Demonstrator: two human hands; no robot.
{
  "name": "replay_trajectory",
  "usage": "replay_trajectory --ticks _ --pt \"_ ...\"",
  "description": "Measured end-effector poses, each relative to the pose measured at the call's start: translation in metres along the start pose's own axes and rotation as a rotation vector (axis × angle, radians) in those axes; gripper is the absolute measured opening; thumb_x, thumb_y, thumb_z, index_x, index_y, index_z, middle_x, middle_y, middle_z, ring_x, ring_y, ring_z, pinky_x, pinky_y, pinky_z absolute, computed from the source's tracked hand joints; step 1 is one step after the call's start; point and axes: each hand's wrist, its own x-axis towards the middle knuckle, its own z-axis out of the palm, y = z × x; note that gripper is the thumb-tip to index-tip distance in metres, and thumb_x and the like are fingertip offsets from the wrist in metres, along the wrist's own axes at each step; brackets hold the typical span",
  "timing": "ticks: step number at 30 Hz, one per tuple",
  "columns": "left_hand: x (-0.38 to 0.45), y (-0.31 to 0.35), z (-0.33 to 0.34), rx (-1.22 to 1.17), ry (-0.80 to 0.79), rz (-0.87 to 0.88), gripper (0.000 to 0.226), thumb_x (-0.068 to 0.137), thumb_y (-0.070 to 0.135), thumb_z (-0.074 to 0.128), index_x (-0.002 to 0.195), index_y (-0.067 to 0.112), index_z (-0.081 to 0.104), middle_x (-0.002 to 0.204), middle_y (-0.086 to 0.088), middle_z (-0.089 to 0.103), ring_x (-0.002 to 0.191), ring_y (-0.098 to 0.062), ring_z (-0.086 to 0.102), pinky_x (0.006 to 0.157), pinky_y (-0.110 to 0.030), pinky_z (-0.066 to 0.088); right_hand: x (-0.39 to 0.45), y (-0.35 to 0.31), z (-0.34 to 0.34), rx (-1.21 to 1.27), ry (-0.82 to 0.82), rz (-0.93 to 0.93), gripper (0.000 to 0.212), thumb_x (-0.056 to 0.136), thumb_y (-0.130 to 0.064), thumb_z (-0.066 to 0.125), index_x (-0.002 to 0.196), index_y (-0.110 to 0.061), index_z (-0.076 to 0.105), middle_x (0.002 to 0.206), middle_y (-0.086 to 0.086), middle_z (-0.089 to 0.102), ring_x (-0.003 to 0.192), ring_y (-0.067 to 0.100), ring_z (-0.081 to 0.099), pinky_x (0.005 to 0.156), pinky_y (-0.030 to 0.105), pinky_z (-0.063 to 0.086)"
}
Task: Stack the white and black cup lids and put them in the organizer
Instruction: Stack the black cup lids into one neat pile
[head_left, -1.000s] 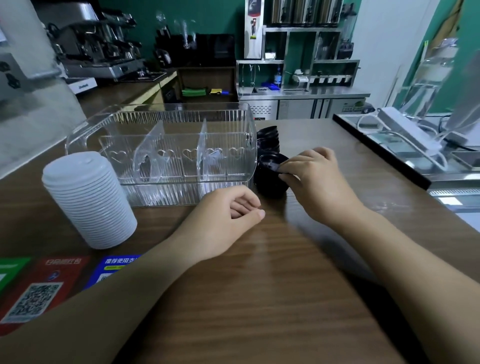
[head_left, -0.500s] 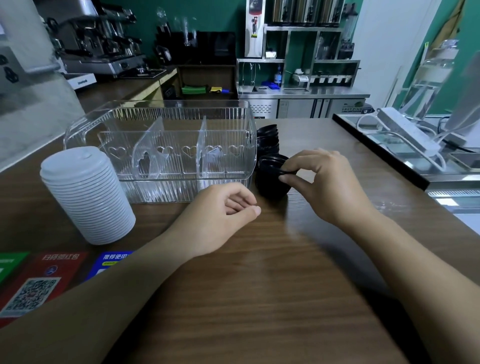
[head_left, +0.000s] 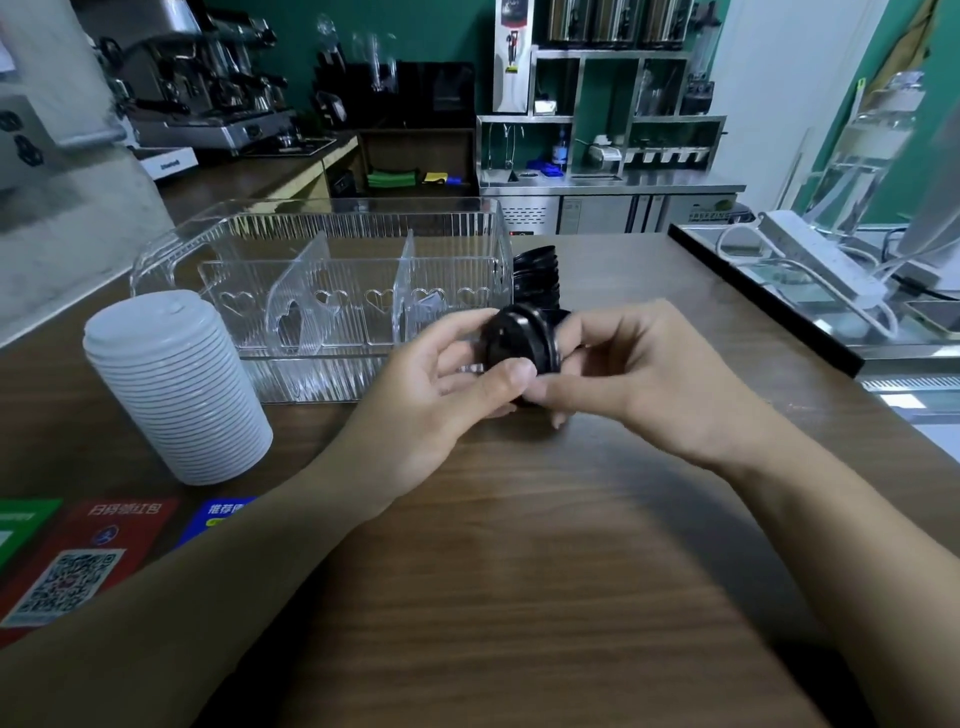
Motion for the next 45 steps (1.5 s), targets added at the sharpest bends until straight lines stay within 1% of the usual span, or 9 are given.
replay_trajectory --ticks 3,8,11,15,24,28,31,37,45 --pt "-0.002 0.0 0.0 0.087 -0.05 0.04 0.064 0.093 0.035 0.086 0.153 0.027 0.065 0.143 0.009 0.078 0.133 -0.014 0.076 0.112 -0.039 0.063 -0.001 0.006 0.012 -0.014 -0.078 -0.002 0.025 0.086 -0.012 0.093 0.088 0.004 0.073 0.077 0.018 0.079 0.076 0.045 0.077 0.083 0.069 0.061" --pt "-0.001 -0.004 -0.004 0.174 -0.103 -0.004 0.08 0.087 0.033 0.095 0.158 0.031 0.06 0.143 0.008 0.078 0.137 -0.009 0.073 0.118 -0.038 0.059 -0.001 0.01 0.002 -0.143 -0.272 0.065 0.024 0.084 -0.01 0.096 0.098 -0.002 0.079 0.09 0.007 0.082 0.085 0.019 0.077 0.085 0.042 0.062" --pt "-0.002 -0.007 -0.01 0.403 -0.116 -0.015 0.079 0.085 0.043 0.102 0.149 0.039 0.056 0.14 0.02 0.074 0.135 0.002 0.069 0.119 -0.038 0.057 0.0 0.008 -0.016 -0.175 -0.279 0.179 0.021 0.086 -0.001 0.091 0.103 -0.004 0.079 0.1 0.01 0.083 0.096 0.027 0.081 0.094 0.038 0.065" --pt "-0.008 -0.004 -0.008 0.75 -0.163 -0.02 0.066 0.081 0.061 0.098 0.132 0.05 0.056 0.131 0.03 0.068 0.126 0.016 0.061 0.111 -0.027 0.053 -0.001 0.009 -0.021 -0.092 -0.201 0.361 0.012 0.101 -0.001 0.075 0.113 0.002 0.075 0.096 0.016 0.08 0.086 0.032 0.081 0.078 0.039 0.069" --pt "-0.003 -0.015 -0.01 0.858 -0.237 -0.054 0.065 0.08 0.071 0.093 0.135 0.048 0.066 0.131 0.026 0.063 0.129 0.005 0.058 0.119 -0.037 0.05 0.002 0.024 -0.008 -0.411 -0.251 0.333 0.021 0.093 -0.038 0.087 0.102 -0.018 0.083 0.072 0.005 0.075 0.056 0.016 0.062 0.054 0.027 0.05" --pt "-0.002 -0.014 -0.011 0.869 -0.26 -0.069 0.071 0.082 0.069 0.094 0.143 0.046 0.066 0.135 0.027 0.061 0.13 0.008 0.057 0.119 -0.029 0.047 0.007 0.028 -0.012 -0.521 -0.042 0.12 0.012 0.093 -0.033 0.089 0.094 -0.022 0.085 0.078 -0.004 0.079 0.062 0.005 0.065 0.064 0.019 0.051" --pt "-0.002 -0.013 -0.012 0.864 -0.27 -0.073 0.082 0.082 0.069 0.094 0.153 0.046 0.061 0.14 0.03 0.06 0.133 0.01 0.055 0.119 -0.025 0.046 0.011 0.038 -0.01 -0.733 0.247 -0.066 0.023 0.095 -0.034 0.086 0.115 -0.022 0.082 0.099 -0.007 0.077 0.081 0.003 0.064 0.079 0.014 0.046" --pt "0.0 -0.016 -0.015 0.809 -0.243 -0.066 0.087 0.077 0.083 0.087 0.154 0.051 0.06 0.141 0.035 0.063 0.131 0.018 0.055 0.113 -0.019 0.046 0.026 0.058 -0.01 -1.072 0.206 -0.095 0.047 0.103 -0.044 0.07 0.144 -0.021 0.069 0.147 -0.002 0.068 0.139 0.028 0.057 0.112 0.046 0.034" --pt "0.002 -0.017 -0.013 0.787 -0.227 -0.04 0.064 0.085 0.073 0.087 0.141 0.046 0.071 0.133 0.032 0.069 0.126 0.016 0.06 0.107 -0.014 0.046 0.033 0.063 -0.007 -1.07 0.131 -0.14 0.025 0.106 -0.033 0.062 0.122 -0.021 0.077 0.115 -0.003 0.081 0.108 0.027 0.073 0.116 0.047 0.036"
